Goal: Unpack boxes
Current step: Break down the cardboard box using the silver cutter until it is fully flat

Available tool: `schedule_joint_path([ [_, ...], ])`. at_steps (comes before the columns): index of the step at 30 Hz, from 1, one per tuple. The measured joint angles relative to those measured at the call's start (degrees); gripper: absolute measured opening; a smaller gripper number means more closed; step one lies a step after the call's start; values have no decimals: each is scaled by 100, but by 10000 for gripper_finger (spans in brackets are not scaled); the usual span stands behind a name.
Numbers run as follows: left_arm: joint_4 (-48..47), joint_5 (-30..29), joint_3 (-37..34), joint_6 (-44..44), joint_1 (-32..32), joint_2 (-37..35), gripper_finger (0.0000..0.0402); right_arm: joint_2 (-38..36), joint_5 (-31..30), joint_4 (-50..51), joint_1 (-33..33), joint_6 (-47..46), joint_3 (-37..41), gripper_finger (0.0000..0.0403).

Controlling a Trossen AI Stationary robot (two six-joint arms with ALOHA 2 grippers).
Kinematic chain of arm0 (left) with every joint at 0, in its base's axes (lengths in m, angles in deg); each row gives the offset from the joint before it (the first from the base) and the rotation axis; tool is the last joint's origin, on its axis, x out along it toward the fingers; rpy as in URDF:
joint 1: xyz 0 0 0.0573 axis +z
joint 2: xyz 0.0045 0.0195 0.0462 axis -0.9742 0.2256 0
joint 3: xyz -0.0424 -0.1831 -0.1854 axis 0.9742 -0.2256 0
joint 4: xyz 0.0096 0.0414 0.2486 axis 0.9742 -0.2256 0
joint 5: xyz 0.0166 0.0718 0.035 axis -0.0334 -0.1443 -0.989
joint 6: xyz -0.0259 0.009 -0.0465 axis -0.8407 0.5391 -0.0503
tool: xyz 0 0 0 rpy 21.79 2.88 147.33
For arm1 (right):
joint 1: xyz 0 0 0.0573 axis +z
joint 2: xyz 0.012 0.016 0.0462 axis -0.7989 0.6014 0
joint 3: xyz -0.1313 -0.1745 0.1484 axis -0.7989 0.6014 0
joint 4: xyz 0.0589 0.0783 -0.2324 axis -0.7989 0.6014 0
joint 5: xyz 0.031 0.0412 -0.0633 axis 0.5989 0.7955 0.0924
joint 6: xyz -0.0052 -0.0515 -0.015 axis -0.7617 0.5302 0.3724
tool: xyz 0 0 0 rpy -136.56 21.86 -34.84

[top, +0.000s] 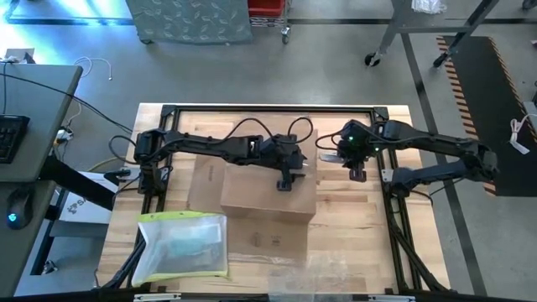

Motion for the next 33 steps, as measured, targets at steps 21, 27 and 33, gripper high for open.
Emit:
schedule_joint_path([
  [21,-1233,-1170,661,413,-982,-361,248,-652,477,685,-165,-170,-275,95],
  [27,-1772,-391,678,-55,-1547,-471,248,-879,501,678,-163,-449,-275,95],
  [33,-2041,-158,615,-657,-1715,-283,248,-721,376,688,-66,-677,-275,95],
])
